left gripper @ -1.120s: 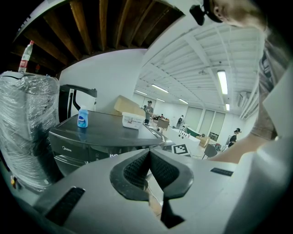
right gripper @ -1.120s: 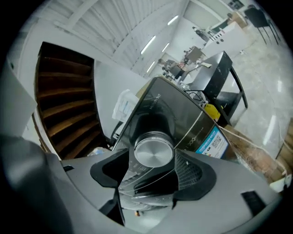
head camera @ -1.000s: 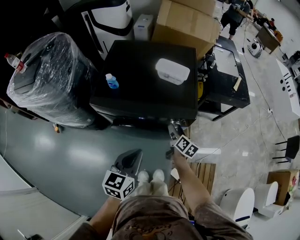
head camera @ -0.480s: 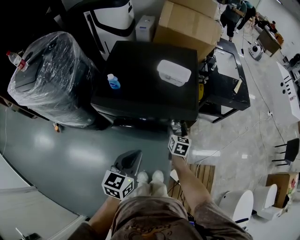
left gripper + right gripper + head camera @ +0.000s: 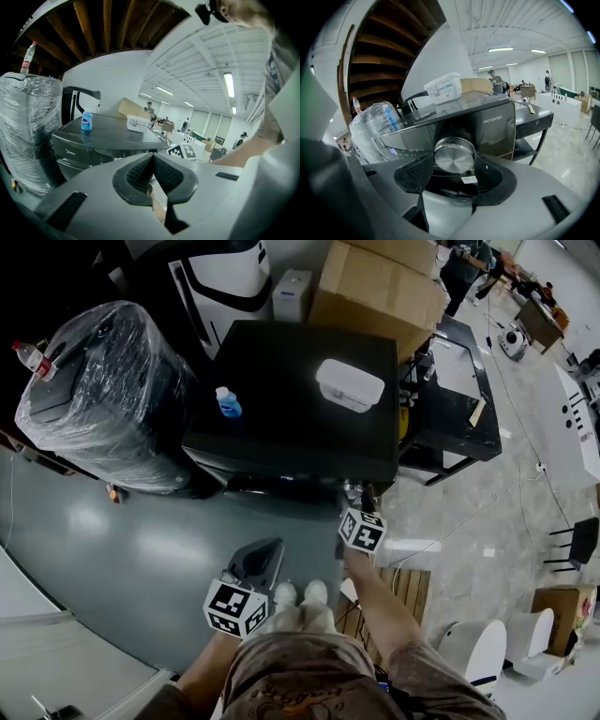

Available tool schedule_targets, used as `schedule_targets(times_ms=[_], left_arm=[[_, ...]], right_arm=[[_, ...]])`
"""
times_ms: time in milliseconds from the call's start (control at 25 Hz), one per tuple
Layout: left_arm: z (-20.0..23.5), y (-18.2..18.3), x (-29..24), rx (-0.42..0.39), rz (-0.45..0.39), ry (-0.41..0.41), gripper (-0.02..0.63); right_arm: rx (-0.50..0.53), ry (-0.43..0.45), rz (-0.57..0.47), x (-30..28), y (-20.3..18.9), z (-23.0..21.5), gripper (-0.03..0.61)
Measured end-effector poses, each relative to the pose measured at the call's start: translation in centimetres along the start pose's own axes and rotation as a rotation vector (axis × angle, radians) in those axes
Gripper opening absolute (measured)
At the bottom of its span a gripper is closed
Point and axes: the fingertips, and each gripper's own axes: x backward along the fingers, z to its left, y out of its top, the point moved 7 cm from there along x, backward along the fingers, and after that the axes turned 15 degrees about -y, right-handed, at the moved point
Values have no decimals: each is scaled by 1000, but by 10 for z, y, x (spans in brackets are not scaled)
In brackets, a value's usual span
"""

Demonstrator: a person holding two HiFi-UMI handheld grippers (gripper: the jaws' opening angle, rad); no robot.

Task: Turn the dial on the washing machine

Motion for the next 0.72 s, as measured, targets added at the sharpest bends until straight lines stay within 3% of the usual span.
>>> schedule_targets(times_ms=[720], left_arm=[[-2, -4, -2, 5, 9, -12, -9]], right_arm=[[-308, 118, 40, -2, 0, -11, 265]])
